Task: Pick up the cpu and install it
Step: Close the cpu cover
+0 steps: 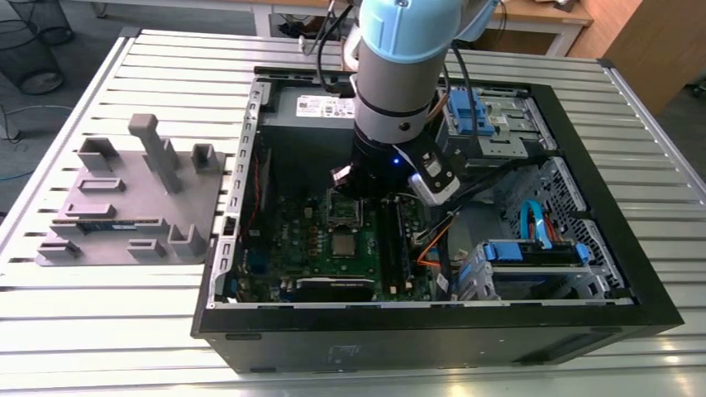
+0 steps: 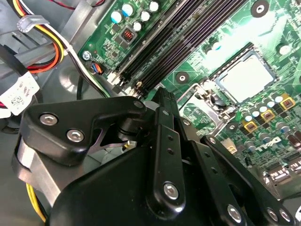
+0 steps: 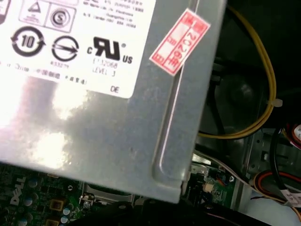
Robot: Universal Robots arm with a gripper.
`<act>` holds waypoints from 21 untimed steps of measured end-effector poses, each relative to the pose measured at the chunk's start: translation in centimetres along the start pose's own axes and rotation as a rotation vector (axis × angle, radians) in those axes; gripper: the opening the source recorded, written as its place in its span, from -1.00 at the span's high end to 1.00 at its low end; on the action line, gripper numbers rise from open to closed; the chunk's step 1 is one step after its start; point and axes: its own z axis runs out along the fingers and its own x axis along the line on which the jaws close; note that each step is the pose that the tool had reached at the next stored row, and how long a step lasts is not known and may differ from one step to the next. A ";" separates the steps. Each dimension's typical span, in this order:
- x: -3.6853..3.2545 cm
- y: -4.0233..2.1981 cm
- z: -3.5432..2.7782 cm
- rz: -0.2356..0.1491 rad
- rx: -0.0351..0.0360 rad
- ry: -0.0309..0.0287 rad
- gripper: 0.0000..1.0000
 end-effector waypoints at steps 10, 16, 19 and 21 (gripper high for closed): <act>-0.50 0.04 0.03 -0.035 -0.0052 0.0018 0.79; -0.50 0.04 0.03 -0.042 -0.0052 0.0025 0.79; -0.50 0.04 0.03 -0.053 -0.0058 0.0032 0.79; -0.50 0.04 0.03 -0.076 -0.0072 0.0048 0.79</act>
